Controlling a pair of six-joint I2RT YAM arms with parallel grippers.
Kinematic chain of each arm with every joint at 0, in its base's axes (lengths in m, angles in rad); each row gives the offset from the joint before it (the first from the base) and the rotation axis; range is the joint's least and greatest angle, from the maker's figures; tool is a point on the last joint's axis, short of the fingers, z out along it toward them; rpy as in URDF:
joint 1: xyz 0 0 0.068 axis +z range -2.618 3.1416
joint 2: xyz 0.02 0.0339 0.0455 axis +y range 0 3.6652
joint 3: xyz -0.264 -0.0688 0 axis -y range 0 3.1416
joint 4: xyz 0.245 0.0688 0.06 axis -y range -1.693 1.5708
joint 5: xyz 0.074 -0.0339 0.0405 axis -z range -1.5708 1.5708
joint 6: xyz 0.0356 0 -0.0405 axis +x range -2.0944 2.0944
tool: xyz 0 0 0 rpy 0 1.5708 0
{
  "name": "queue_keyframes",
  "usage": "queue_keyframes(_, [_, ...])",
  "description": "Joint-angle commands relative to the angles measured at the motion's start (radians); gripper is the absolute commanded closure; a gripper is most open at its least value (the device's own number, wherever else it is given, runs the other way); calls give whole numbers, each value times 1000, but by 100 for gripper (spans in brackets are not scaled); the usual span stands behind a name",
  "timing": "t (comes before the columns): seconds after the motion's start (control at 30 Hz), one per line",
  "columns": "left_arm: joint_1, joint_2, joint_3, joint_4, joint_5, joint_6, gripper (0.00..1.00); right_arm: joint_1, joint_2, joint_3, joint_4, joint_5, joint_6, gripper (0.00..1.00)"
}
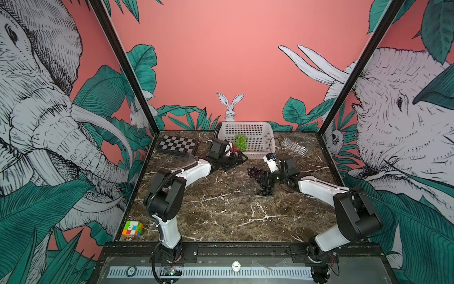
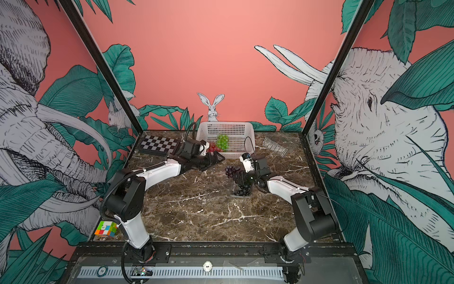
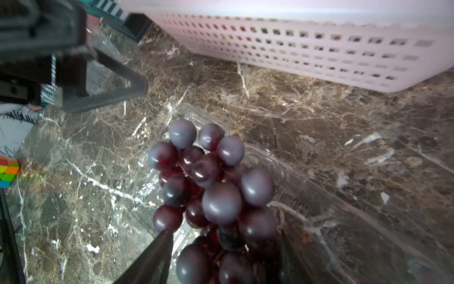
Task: Pack grapes into containers
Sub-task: Place the grape into the packing box.
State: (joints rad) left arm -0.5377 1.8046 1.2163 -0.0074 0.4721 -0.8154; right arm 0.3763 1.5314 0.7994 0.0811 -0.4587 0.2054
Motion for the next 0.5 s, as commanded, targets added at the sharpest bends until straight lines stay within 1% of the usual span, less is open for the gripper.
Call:
queue_keyframes(0.0, [-8,0,15,17,8,-2,0,-10,-44,13,-9,15,6,28])
queue_keyframes(0.23, [-14,5,23,18,9,-5,0,-19,-54,21,-17,23,18,23])
queue_keyframes(0.3, [-16,8,27,19,11,-7,0,-25,-74,16,-11,38,42,20])
queue_keyframes(0.37, [-19,9,30,18,12,-7,0,-31,-109,12,-32,110,73,16])
queue_keyframes(0.43, [-23,13,35,19,14,-5,0,-38,-149,12,-80,183,102,9])
queue_keyframes(0.47, [-27,17,39,18,17,-5,0,-41,-163,15,-113,226,124,9])
